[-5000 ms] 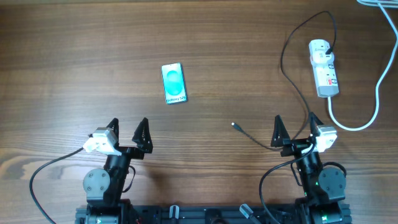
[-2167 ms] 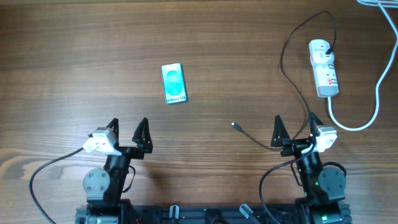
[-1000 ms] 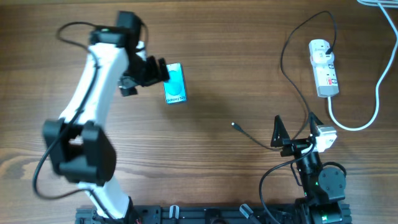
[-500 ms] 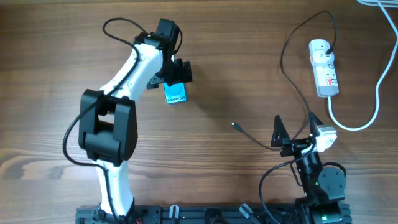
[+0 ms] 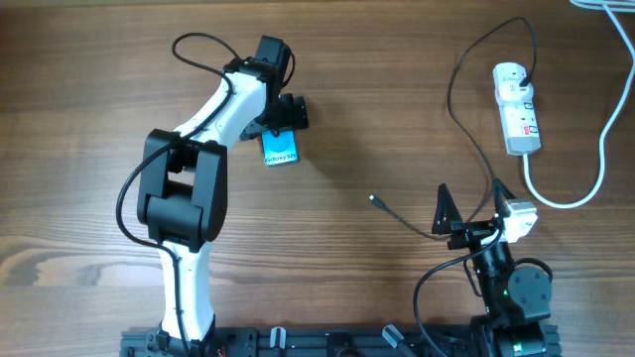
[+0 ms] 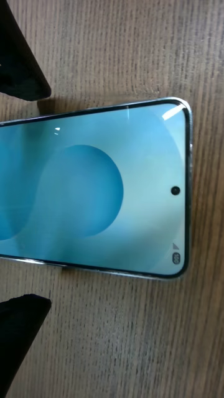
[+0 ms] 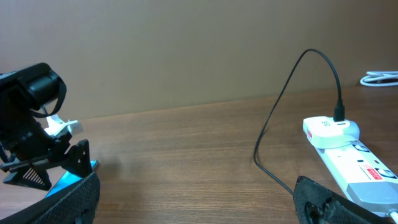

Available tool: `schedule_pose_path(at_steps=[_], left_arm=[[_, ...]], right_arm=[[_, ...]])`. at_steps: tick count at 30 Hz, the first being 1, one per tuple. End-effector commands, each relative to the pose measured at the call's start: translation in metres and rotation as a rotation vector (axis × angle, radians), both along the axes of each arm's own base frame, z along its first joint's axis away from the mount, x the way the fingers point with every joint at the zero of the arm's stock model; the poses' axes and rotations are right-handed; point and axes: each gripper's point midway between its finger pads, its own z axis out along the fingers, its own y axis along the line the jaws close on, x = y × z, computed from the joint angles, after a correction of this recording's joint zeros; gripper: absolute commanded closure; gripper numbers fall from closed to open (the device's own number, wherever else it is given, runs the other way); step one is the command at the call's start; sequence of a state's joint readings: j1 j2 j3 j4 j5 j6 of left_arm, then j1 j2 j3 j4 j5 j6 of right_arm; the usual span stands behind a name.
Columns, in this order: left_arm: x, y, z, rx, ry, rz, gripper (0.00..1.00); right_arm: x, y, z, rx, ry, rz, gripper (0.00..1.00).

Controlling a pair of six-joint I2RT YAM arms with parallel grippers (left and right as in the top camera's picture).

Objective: Plug charger to phone and switch on socket
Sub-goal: 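Reach the left gripper to the Galaxy S25 phone and grasp it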

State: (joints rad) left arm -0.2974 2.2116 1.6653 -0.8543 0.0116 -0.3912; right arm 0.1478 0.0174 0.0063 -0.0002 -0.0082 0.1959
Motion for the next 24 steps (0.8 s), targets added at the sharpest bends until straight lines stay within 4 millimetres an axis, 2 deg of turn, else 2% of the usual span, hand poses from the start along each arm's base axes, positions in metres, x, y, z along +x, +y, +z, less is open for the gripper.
schedule_pose_path(at_steps=[1, 4, 8, 9, 10, 14, 16, 17, 18, 19, 22, 24], left_arm=[[-0.011, 0.005, -0.022, 0.026, 0.050, 0.029, 0.00], [-0.015, 0.007, -0.036, 0.034, 0.077, 0.037, 0.01], [-0.016, 0.007, -0.036, 0.035, 0.082, 0.031, 0.07], [-0.016, 0.007, -0.036, 0.038, 0.080, 0.010, 0.15], [-0.016, 0.007, -0.036, 0.038, 0.080, 0.006, 0.18], [-0.018, 0.007, -0.036, 0.041, 0.086, 0.004, 0.18], [-0.013, 0.005, -0.035, 0.037, 0.066, -0.023, 0.12], [-0.011, 0.005, -0.035, 0.035, 0.057, -0.025, 0.09], [-0.011, 0.005, -0.035, 0.034, 0.056, -0.025, 0.09], [-0.010, 0.005, -0.035, 0.036, 0.054, -0.024, 0.08], [0.000, 0.010, -0.034, 0.068, 0.008, -0.016, 0.03], [0.004, 0.009, -0.033, 0.065, -0.009, -0.014, 0.03]], right_arm=[[-0.001, 0.004, 0.001, -0.009, -0.008, 0.021, 0.01], [-0.001, 0.004, 0.001, -0.009, -0.008, 0.021, 0.00], [-0.001, 0.004, 0.001, -0.009, -0.008, 0.021, 0.00], [0.000, 0.001, 0.002, -0.026, -0.012, 0.007, 0.00], [0.001, -0.006, 0.003, -0.084, -0.025, -0.034, 0.00], [0.001, -0.010, 0.005, -0.166, -0.043, -0.059, 0.00], [-0.003, 0.005, 0.032, -0.026, -0.138, 0.029, 0.00], [-0.005, 0.005, 0.044, 0.099, -0.168, 0.038, 0.00], [-0.006, 0.005, 0.052, 0.294, -0.164, 0.055, 0.00], [-0.006, 0.003, 0.053, 0.380, -0.155, 0.054, 0.00], [-0.006, 0.004, 0.052, 0.381, -0.151, 0.062, 0.00], [-0.006, 0.009, 0.048, 0.376, -0.126, 0.084, 0.00]])
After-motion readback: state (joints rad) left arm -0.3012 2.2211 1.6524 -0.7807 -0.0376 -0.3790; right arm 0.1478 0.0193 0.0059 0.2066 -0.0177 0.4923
